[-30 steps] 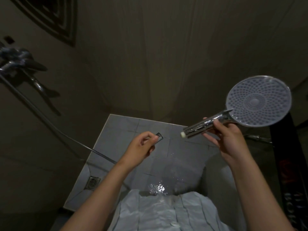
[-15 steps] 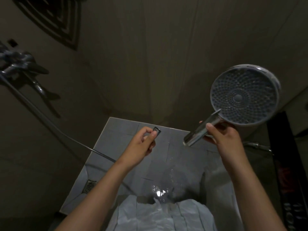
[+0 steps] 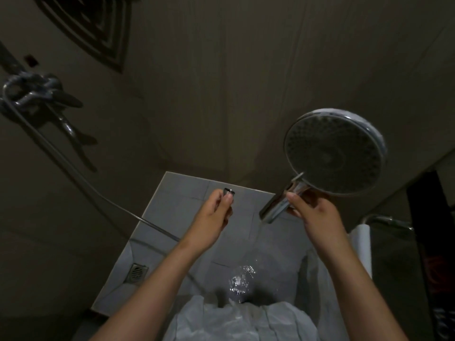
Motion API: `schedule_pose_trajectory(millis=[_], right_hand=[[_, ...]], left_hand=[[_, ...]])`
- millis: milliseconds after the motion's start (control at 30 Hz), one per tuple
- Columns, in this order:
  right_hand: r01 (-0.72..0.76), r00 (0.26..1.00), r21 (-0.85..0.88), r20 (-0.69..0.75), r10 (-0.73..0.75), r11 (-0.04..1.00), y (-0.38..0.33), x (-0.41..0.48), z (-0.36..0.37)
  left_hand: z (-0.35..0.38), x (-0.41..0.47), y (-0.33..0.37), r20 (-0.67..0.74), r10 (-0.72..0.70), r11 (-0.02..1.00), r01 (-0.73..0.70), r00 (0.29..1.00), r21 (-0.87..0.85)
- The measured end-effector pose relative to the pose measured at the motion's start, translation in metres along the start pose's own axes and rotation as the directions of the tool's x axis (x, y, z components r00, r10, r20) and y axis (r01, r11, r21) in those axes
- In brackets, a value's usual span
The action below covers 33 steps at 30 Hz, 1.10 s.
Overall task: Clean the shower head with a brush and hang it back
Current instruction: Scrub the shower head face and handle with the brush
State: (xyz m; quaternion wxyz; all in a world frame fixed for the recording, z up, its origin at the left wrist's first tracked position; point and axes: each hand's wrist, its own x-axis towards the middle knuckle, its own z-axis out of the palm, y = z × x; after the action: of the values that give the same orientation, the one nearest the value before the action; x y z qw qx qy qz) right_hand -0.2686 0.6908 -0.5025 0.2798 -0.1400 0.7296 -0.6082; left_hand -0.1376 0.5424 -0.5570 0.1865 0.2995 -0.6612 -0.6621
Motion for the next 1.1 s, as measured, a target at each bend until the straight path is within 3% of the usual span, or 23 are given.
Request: schedule_pose_trajectory(millis=[233,400,600,767,933,1100], right_hand=[[0.007,1.0,-0.097,0.024,-0.004,0.995,-0.027,0.003,0.012],[-0.1,0.993,-0.27,0.039,0.115,0.958,-0.061,0.005,0.025],[0.188,0.96,-0.022,0.214,-0.179,0.982,-0.102,0.018,0.058],[0.222,0.935,-0.041,0.293,-0.201,0.974,-0.124,0.033,0.087],[0.393,0.827,-0.004,0.438,-0.352,0.92,-0.149,0.04,0.127],[0.449,0.741,0.039,0.542,-0.397,0.893,-0.164,0.054,0.162]], left_hand=[[-0.009,0.001,0.012,-0.082,0.073,0.995,-0.078,0.994,-0.063],[-0.014,0.011,0.032,-0.115,0.069,0.996,-0.075,0.991,-0.043],[-0.033,0.031,0.067,-0.015,0.107,0.994,-0.107,0.994,-0.032],[-0.06,0.035,0.083,0.002,0.123,0.992,-0.123,0.992,-0.032],[-0.089,0.039,0.095,-0.02,0.11,0.994,-0.11,0.994,-0.021],[-0.118,0.045,0.105,-0.108,0.122,0.992,-0.123,0.987,-0.001]])
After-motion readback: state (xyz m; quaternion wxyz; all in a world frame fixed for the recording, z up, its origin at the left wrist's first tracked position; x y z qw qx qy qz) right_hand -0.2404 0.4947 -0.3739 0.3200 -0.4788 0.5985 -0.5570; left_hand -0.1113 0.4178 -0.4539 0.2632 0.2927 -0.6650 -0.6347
